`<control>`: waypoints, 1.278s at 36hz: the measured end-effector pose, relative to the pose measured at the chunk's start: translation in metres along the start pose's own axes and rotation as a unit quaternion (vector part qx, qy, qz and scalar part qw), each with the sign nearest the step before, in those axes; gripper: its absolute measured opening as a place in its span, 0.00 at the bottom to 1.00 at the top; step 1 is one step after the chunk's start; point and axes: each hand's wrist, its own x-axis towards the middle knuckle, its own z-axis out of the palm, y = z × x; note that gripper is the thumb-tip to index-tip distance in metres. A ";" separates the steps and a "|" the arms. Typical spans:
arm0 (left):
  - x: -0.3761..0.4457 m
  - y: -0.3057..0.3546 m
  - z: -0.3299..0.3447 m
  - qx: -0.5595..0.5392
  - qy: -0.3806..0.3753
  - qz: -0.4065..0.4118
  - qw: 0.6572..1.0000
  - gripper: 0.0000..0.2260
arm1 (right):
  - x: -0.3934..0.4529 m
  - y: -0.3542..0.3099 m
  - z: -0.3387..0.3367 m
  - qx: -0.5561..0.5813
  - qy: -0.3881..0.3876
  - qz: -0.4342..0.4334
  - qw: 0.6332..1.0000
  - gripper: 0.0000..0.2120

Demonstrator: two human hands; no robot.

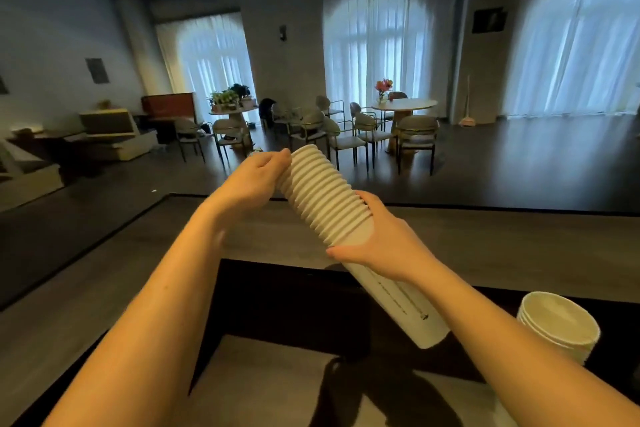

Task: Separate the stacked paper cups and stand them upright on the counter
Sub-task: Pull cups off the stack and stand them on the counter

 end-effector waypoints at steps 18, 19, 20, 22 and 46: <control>0.051 -0.098 -0.128 -0.046 0.024 0.035 0.998 0.07 | 0.088 -0.071 0.091 0.011 -0.028 0.017 0.999 0.47; 0.048 -0.103 -0.136 -0.052 0.049 0.032 0.997 0.07 | 0.093 -0.073 0.093 0.006 -0.030 0.019 0.999 0.47; 0.066 -0.113 -0.145 -0.061 0.087 0.038 0.994 0.09 | 0.099 -0.075 0.096 0.000 -0.034 0.022 0.999 0.48; 0.089 -0.138 -0.165 -0.059 0.167 0.011 0.984 0.17 | 0.111 -0.077 0.103 -0.012 -0.041 0.032 0.999 0.48; 0.239 -0.357 -0.140 0.381 0.160 0.098 0.905 0.05 | 0.274 -0.056 0.186 -0.018 -0.028 0.071 0.997 0.50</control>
